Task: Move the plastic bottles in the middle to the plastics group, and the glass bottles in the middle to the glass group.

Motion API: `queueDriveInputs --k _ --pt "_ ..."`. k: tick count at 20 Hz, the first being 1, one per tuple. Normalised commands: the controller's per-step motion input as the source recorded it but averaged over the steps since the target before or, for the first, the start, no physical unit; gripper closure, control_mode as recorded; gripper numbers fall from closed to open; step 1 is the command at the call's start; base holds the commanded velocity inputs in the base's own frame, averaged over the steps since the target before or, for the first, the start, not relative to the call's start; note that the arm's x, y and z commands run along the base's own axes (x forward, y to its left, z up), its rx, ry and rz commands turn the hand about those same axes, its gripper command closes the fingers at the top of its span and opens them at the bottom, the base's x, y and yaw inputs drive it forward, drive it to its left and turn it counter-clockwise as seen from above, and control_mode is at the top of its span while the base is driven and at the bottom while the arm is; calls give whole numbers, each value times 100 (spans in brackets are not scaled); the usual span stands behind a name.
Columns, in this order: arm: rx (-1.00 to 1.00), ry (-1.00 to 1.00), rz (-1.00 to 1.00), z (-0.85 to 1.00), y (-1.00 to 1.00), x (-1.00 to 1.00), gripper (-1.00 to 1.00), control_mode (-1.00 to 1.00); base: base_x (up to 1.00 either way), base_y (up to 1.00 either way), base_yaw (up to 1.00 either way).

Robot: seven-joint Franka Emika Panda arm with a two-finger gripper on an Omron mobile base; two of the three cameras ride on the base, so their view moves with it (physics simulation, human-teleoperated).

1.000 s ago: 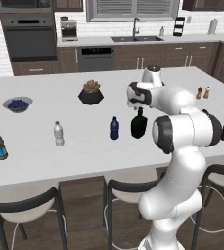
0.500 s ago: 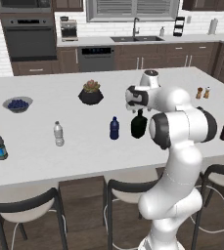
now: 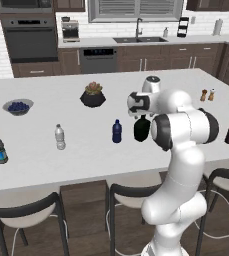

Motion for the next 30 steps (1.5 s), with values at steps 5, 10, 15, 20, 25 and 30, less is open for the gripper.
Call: queueDriveInputs --k 5,10,15,20,25,30 --pt "0 0 0 0 -3 15 -100 -100 0 0 0" --pt "0 -2 0 0 -6 15 -100 -100 0 0 0" --pt "0 -1 0 0 -2 5 -100 -100 0 0 0" --pt "0 0 0 -1 0 0 -100 -100 0 0 0" --pt "0 -2 0 -15 0 12 -100 -100 0 0 0" --pt "0 -2 0 -10 0 3 -100 -100 0 0 0"
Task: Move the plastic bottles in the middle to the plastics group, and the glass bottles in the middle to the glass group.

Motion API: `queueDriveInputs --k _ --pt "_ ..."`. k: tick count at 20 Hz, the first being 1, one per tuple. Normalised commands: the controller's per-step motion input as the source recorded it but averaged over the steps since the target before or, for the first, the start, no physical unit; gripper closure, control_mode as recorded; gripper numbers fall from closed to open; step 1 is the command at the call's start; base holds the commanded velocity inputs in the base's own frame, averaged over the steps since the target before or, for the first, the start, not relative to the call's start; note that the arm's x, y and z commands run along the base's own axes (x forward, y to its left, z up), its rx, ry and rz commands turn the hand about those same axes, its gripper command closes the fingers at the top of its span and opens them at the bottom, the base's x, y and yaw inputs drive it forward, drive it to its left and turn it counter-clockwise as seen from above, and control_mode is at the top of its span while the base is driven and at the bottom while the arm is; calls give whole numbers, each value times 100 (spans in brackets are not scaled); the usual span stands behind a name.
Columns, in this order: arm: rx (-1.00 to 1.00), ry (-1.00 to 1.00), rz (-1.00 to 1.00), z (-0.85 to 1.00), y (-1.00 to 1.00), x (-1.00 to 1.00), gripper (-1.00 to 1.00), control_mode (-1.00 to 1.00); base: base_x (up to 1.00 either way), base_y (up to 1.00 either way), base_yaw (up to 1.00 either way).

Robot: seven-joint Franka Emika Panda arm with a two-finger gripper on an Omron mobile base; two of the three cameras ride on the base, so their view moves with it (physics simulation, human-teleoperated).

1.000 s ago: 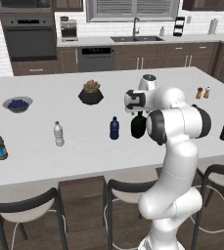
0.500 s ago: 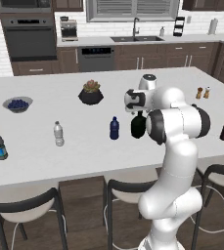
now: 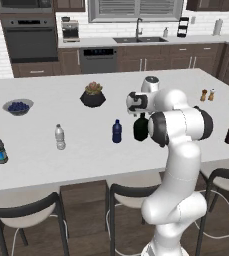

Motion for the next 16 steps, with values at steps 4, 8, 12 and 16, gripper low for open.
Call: queueDriveInputs --k 4,8,12,16 --pt "0 0 0 0 0 0 -100 -100 0 0 0" --pt "0 0 0 0 0 0 -100 -100 0 0 0" --pt "0 0 0 0 0 0 100 -100 0 0 0" --pt "0 0 0 0 0 0 100 -100 0 0 0"
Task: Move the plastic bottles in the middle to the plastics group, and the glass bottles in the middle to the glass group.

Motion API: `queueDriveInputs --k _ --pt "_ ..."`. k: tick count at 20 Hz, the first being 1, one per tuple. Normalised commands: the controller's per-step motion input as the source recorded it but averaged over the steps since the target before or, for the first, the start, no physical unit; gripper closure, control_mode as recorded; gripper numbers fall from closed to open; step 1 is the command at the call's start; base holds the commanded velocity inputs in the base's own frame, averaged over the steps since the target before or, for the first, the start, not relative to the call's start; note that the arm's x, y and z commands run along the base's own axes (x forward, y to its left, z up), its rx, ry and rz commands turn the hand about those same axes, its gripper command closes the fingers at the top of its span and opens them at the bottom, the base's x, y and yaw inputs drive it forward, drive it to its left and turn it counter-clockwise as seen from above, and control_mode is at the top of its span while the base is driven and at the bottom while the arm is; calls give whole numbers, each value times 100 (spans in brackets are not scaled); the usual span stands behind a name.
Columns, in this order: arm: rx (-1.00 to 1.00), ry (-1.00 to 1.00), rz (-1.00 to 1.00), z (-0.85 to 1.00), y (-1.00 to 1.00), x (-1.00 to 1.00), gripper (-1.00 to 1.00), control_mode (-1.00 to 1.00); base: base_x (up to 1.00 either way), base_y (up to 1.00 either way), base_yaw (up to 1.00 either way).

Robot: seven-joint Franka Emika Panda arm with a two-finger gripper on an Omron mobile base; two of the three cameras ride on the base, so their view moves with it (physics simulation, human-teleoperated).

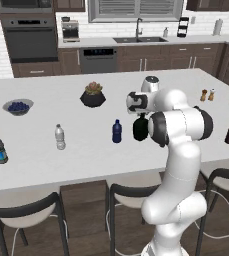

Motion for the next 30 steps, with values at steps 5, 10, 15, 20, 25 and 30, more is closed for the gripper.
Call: queueDriveInputs --k 5,10,15,20,25,30 --pt "-1 0 0 0 -12 0 100 -100 0 0 0" --pt "0 -7 0 27 -57 -14 100 -100 0 0 0" --pt "0 -7 1 44 -78 -9 100 -100 0 0 0" --pt "0 -6 1 19 -83 -26 100 -100 0 0 0" --pt "0 0 0 9 -95 -45 100 -100 0 0 0" --pt "0 1 0 0 -88 -55 100 -100 0 0 0"
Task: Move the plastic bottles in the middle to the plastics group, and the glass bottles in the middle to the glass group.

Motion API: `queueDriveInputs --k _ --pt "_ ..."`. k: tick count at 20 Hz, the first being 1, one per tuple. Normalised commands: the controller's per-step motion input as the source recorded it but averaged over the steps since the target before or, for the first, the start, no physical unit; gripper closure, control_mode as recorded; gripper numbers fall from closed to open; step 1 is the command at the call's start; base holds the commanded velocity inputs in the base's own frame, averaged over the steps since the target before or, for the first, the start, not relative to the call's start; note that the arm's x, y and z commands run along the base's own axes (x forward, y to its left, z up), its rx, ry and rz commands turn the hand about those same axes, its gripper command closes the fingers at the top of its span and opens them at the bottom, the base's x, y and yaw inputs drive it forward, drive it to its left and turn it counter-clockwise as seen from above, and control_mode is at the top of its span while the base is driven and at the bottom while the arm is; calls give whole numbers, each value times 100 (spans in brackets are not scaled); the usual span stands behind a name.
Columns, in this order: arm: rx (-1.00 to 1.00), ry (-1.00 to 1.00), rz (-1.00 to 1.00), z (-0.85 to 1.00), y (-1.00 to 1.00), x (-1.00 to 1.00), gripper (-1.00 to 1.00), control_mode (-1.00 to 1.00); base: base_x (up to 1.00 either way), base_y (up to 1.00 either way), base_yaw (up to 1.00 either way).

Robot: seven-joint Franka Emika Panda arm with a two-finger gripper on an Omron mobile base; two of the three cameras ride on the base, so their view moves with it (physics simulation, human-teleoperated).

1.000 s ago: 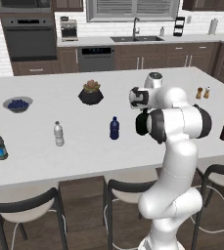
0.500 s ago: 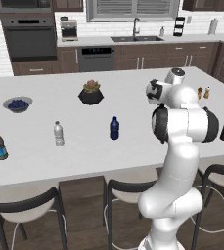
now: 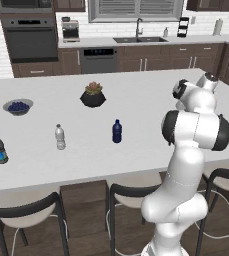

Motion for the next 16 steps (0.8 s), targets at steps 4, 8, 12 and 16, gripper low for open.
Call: queueDriveInputs --k 4,8,12,16 --pt "0 3 -1 0 -66 -43 100 -100 0 0 0" --pt "0 10 0 -2 -56 -28 100 -100 0 0 0" --pt "0 13 0 -3 -43 -13 100 -100 0 0 0" --pt "0 15 0 -6 -28 -7 100 -100 0 0 0"
